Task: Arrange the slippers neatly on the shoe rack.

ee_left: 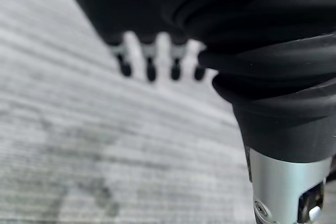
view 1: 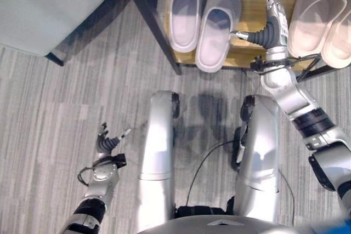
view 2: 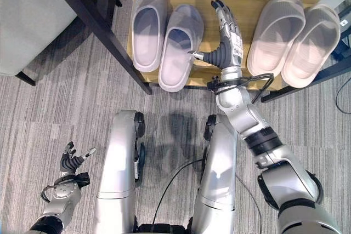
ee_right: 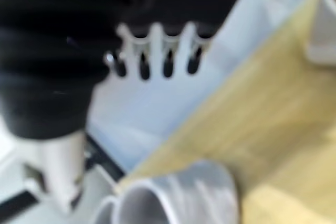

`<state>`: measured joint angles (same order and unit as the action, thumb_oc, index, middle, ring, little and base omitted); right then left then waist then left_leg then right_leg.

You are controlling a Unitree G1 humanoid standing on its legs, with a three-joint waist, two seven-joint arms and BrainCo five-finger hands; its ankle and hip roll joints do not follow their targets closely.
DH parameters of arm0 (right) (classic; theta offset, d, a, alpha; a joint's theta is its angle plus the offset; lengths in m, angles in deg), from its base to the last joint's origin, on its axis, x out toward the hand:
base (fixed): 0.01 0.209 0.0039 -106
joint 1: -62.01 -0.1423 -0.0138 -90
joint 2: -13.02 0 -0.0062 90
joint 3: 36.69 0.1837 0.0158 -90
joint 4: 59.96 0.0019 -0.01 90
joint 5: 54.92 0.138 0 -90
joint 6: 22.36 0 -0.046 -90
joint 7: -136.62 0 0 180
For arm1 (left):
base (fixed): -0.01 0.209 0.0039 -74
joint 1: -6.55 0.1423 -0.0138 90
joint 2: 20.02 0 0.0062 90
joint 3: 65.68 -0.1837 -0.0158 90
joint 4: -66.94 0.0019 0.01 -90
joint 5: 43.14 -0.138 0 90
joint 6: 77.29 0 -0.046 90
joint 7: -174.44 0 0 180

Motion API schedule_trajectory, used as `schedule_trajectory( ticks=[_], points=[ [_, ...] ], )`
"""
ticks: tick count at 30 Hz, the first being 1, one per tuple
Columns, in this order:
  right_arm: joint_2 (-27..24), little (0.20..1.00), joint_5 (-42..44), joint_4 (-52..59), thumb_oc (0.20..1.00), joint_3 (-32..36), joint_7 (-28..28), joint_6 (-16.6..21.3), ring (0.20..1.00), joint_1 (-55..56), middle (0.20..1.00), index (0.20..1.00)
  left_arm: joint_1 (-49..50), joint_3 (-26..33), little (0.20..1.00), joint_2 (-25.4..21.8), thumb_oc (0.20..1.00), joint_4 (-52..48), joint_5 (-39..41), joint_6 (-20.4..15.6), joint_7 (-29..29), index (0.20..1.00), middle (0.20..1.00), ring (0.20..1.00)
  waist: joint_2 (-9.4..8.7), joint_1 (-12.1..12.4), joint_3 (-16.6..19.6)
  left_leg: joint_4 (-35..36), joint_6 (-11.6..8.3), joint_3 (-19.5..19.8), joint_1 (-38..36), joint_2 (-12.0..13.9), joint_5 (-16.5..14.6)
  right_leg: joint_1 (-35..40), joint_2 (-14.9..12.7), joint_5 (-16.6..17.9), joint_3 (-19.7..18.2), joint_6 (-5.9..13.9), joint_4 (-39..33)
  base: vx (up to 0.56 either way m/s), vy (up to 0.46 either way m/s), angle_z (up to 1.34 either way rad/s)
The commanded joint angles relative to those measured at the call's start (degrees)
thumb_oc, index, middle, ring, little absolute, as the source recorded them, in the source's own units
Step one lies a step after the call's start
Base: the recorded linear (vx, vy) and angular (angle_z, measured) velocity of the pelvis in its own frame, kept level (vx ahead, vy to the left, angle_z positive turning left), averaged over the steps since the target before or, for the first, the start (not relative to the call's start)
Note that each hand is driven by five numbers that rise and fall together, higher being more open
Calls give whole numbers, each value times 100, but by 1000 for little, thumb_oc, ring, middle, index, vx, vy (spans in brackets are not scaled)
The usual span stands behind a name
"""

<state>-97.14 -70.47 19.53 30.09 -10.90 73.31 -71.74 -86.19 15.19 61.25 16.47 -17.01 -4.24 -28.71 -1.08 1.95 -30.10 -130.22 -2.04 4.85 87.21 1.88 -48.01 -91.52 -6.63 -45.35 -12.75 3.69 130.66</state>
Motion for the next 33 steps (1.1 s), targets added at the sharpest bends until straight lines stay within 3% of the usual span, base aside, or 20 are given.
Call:
schedule_trajectory(
  ticks=[1,6,16,33],
  points=[
    [-357,1000,-629,945,1000,34,-77,412,1000,74,1000,1000,232,-101,1000,128,1000,-143,-272,-242,-228,1000,1000,1000,-80,305,30,-453,557,176,274,-139,-7,162,66,615,-396,-948,619,0,0,0],
    [-685,1000,-1184,1918,1000,-210,-480,594,1000,843,1000,1000,218,-200,1000,231,1000,-62,-533,-261,-316,1000,1000,1000,-143,234,30,-441,539,225,274,-133,3,161,88,622,-404,-911,596,0,0,0],
    [-661,1000,-1350,1587,1000,-699,-732,593,1000,987,1000,1000,93,-322,1000,278,1000,112,-707,-291,-389,1000,1000,1000,-156,204,30,-396,507,241,274,-113,31,161,91,635,-388,-886,566,0,0,0],
    [-267,1000,-2054,5,1000,-1049,-71,141,1000,267,1000,1000,70,-324,1000,133,1000,273,-1005,-377,-625,1000,1000,1000,-47,276,30,-331,474,235,274,-144,88,161,93,698,-388,-856,536,0,0,0]
  ],
)
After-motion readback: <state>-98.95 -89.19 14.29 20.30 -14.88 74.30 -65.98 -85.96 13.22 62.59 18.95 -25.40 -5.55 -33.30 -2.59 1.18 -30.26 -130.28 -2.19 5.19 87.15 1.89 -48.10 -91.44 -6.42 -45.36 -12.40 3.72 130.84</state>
